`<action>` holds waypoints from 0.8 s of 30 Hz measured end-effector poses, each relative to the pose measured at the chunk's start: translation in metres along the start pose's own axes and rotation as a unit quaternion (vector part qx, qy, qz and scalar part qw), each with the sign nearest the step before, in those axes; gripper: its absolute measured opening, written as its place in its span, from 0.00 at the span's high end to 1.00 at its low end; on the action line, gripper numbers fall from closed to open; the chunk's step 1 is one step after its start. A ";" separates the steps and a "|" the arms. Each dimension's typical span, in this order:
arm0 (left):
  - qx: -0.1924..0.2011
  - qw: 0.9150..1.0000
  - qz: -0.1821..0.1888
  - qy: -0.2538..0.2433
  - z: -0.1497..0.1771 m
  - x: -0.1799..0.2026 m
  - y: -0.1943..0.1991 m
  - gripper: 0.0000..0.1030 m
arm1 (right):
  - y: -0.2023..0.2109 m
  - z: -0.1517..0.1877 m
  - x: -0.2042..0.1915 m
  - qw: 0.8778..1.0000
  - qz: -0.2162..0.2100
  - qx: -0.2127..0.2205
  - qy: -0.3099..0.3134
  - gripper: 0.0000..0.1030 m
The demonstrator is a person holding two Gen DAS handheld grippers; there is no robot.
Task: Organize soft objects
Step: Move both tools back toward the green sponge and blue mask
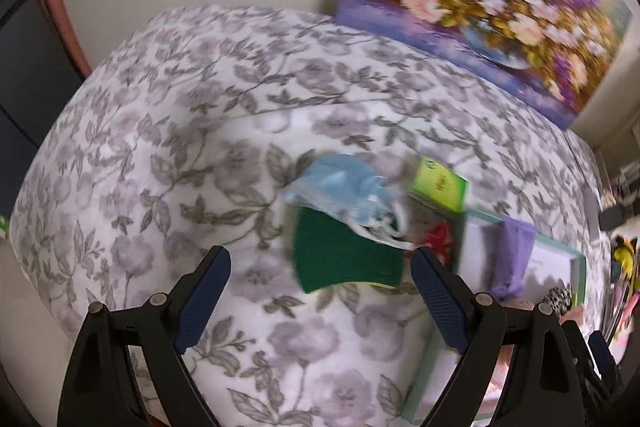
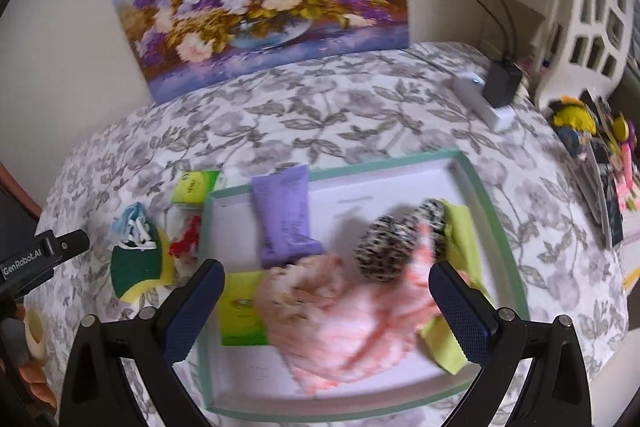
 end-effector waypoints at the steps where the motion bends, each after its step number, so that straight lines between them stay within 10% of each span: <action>1: -0.004 1.000 -0.002 0.009 -0.001 -0.008 -0.003 0.11 | -0.001 -0.001 -0.009 1.000 -0.001 0.001 0.009 0.00; 24: -0.050 0.994 0.010 0.099 -0.001 -0.075 -0.066 0.11 | -0.053 0.010 -0.150 0.995 -0.034 -0.050 0.080 0.00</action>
Point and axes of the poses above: each gripper's, at about its wrist camera, not at the fingertips, and y roughly against the way its jaws point, x to its right, z to its underside, the point moved 8 cm from there along -y, roughly the way its jaws point, and after that the axes turned 5 degrees about x, right-handed, at the moved point
